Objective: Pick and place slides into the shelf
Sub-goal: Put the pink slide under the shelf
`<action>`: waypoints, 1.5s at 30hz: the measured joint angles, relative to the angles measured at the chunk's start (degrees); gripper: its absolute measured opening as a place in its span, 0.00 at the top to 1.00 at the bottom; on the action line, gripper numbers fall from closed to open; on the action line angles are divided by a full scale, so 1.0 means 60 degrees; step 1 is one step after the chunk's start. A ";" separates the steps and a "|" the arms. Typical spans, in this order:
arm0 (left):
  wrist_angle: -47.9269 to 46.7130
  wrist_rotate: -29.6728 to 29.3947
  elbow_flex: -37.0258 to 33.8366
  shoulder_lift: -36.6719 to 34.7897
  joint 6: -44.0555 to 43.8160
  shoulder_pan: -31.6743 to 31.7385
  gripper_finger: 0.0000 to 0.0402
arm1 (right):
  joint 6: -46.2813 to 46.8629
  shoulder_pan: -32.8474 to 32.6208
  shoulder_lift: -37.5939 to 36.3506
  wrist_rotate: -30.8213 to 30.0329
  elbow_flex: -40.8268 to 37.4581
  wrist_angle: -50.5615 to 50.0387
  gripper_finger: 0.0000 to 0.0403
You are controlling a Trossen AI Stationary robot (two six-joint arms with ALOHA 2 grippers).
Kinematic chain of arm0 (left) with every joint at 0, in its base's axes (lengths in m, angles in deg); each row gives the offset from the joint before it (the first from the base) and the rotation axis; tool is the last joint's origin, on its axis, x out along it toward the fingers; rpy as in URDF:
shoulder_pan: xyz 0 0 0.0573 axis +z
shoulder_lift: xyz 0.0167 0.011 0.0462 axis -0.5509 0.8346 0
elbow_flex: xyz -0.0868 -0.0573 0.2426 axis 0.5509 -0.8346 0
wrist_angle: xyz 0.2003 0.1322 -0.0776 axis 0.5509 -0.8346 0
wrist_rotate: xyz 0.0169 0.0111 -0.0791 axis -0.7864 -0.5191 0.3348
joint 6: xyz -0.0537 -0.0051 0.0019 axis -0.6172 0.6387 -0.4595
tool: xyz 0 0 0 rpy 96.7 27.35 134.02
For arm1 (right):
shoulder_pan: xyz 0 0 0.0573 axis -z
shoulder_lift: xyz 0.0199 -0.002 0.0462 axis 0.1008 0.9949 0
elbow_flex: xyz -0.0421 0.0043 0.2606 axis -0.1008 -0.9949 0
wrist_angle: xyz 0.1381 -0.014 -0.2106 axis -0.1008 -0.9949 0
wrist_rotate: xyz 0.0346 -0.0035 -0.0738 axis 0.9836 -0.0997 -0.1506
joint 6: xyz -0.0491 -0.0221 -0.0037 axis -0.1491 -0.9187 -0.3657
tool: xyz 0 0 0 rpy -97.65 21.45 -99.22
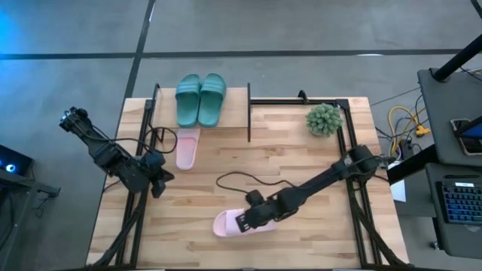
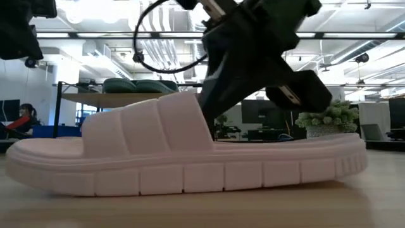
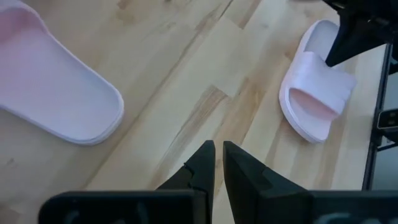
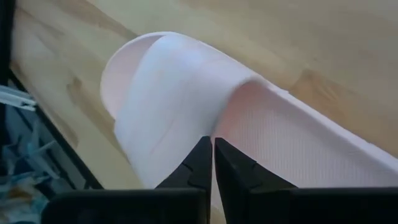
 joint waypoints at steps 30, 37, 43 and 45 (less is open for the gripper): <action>-0.0994 0.0236 -0.0171 -0.0761 0.0035 -0.0004 0.96 | 0.0263 0.0071 0.0897 0.0641 0.0615 0.1883 0.57; -0.1140 0.0466 -0.0171 -0.1018 -0.0004 0.0000 0.96 | 0.0819 0.0217 0.1399 -0.0897 0.0612 0.3079 0.67; -0.1213 0.0474 -0.0171 -0.1232 -0.0015 0.0000 0.96 | 0.1263 0.0774 0.1389 -0.2356 0.0612 0.3157 0.89; -0.1228 0.0474 -0.0171 -0.1293 -0.0024 0.0000 0.96 | 0.1481 0.0942 0.1389 -0.3124 0.0612 0.3151 0.95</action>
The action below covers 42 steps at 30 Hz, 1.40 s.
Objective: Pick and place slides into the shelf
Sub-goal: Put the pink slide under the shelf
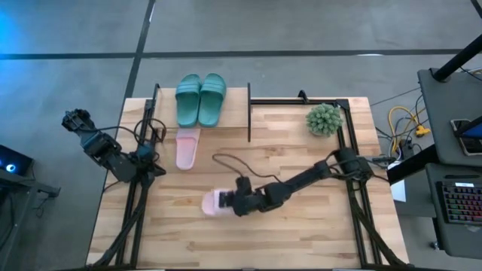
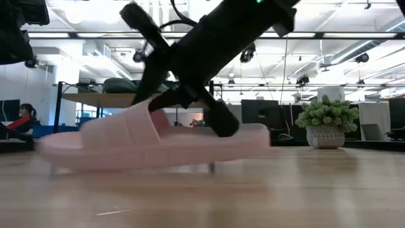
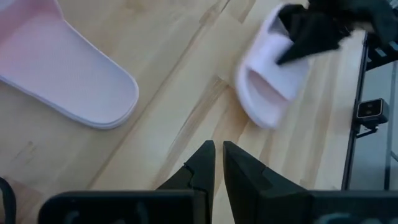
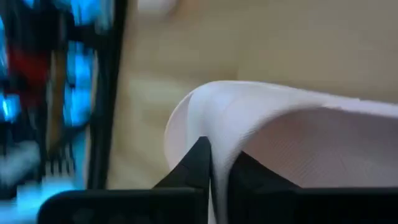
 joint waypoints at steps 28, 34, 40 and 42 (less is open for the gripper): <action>-0.0685 -0.0071 -0.0025 -0.0080 -0.0227 0.0000 0.96 | -0.2812 0.1981 -0.0004 -0.1510 0.0856 -0.0034 0.57; -0.0685 -0.0080 -0.0029 -0.0086 -0.0224 0.0000 0.96 | -0.3694 0.1999 -0.0004 -0.1229 0.1027 -0.1273 0.56; -0.0699 -0.0113 -0.0044 -0.0091 -0.0224 0.0000 0.96 | -0.3438 0.2050 -0.0037 -0.0589 0.1119 -0.2126 0.56; -0.0699 -0.0141 -0.0047 -0.0094 -0.0224 0.0000 0.96 | -0.3700 0.2050 -0.0047 -0.0637 0.1312 -0.2859 0.56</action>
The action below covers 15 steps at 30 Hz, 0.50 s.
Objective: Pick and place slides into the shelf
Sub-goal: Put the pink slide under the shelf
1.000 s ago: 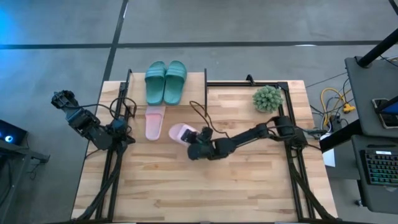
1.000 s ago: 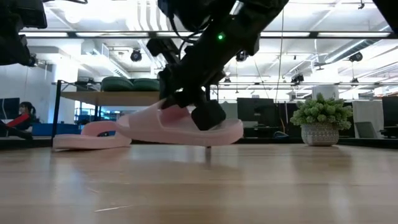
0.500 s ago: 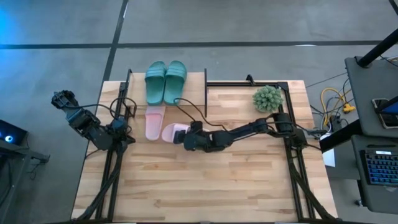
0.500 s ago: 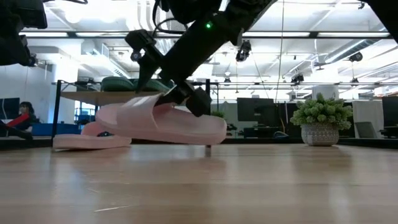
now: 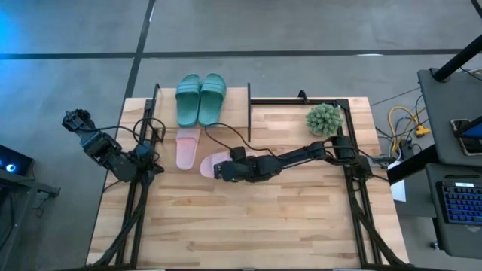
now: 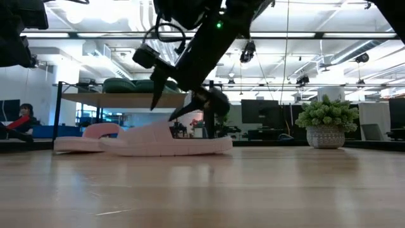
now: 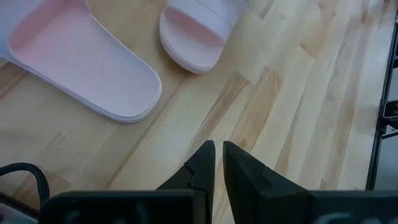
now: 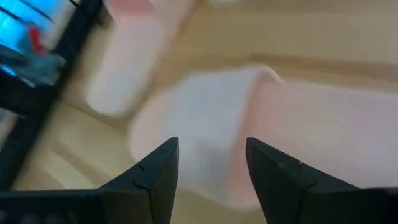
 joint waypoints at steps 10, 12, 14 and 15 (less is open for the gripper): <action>-0.0014 -0.0098 -0.0007 0.0017 0.0006 0.0000 0.96 | -0.0789 0.0009 -0.0003 0.0126 0.1911 -0.5437 0.58; -0.0028 -0.0158 -0.0022 0.0004 0.0007 0.0000 0.96 | -0.0812 -0.0003 0.0011 -0.0342 0.2169 -0.6332 0.60; -0.0044 -0.0174 -0.0061 -0.0027 0.0007 0.0000 0.96 | -0.0829 0.0099 0.0011 -0.0432 0.2228 -0.6778 0.62; -0.0055 -0.0197 -0.0093 -0.0039 0.0007 0.0000 0.96 | -0.0889 0.0176 0.0011 -0.0407 0.2207 -0.6898 0.63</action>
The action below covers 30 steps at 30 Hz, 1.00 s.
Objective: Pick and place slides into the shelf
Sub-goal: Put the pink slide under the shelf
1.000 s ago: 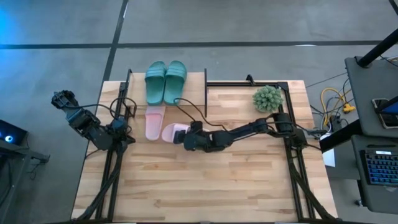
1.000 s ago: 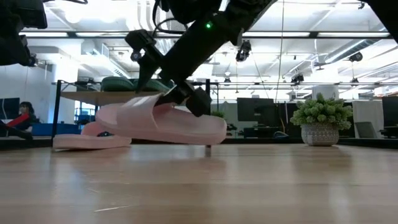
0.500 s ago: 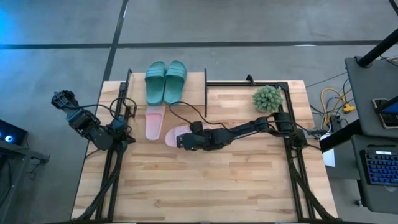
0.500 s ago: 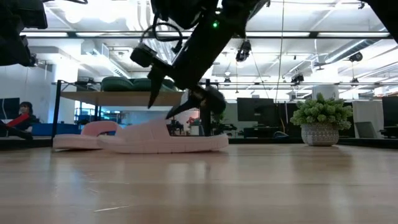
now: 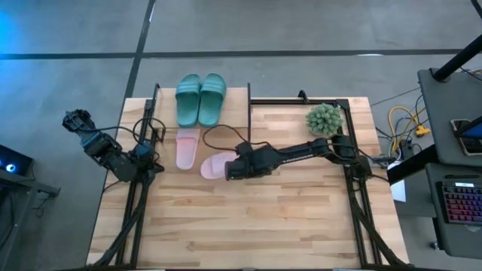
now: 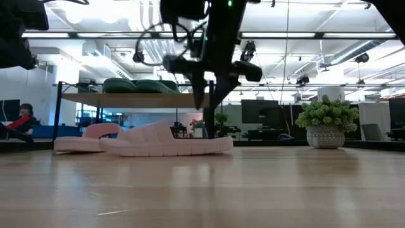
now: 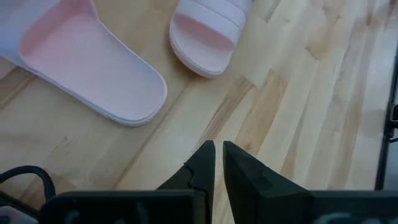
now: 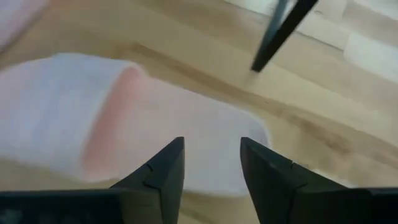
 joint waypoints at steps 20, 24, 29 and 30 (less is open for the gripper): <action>0.0142 0.0076 -0.0424 -0.0111 -0.0237 0.0000 0.96 | -0.0603 -0.0145 0.0018 0.1667 -0.1676 0.1232 0.84; 0.0138 0.0076 -0.0432 -0.0112 -0.0213 0.0000 0.96 | -0.0601 -0.0302 0.0018 0.2409 -0.1851 0.1876 0.85; 0.0145 0.0079 -0.0424 -0.0119 -0.0178 0.0000 0.96 | -0.0614 -0.0564 0.0018 0.3592 -0.1840 0.3053 0.86; 0.0145 0.0079 -0.0428 -0.0131 -0.0175 0.0000 0.96 | -0.0698 -0.0629 0.0018 0.3877 -0.1808 0.3382 0.86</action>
